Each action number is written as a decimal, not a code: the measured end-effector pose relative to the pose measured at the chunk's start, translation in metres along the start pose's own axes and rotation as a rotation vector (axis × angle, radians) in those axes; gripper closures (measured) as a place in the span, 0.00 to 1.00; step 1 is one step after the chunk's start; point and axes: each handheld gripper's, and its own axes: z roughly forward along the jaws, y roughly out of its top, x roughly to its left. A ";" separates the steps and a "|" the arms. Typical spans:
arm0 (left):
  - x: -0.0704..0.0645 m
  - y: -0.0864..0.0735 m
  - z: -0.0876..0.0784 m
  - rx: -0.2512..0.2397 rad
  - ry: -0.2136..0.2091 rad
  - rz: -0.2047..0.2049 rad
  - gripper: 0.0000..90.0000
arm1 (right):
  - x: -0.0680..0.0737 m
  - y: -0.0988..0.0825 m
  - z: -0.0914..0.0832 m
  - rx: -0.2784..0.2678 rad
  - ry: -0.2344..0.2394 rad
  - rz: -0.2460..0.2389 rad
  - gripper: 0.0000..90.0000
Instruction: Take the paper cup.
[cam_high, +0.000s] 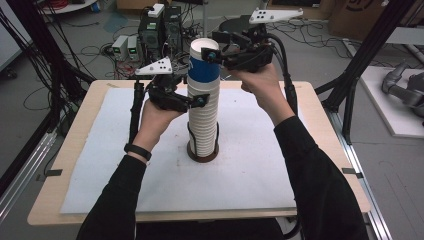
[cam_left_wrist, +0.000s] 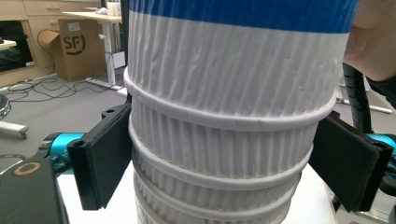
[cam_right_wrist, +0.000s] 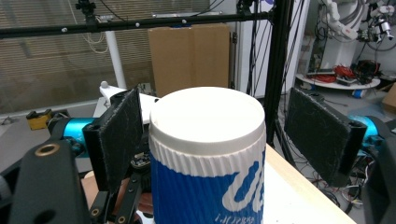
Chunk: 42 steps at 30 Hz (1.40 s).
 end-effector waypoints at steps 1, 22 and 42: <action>0.000 0.000 0.000 0.000 0.000 -0.001 0.14 | 0.000 0.000 0.001 0.004 0.002 0.003 0.22; 0.000 0.000 0.000 0.001 0.002 -0.002 0.14 | 0.001 0.001 0.006 0.005 0.013 0.004 0.35; 0.000 0.000 0.000 0.001 0.002 0.001 0.14 | 0.013 0.033 -0.015 -0.133 -0.019 -0.034 0.36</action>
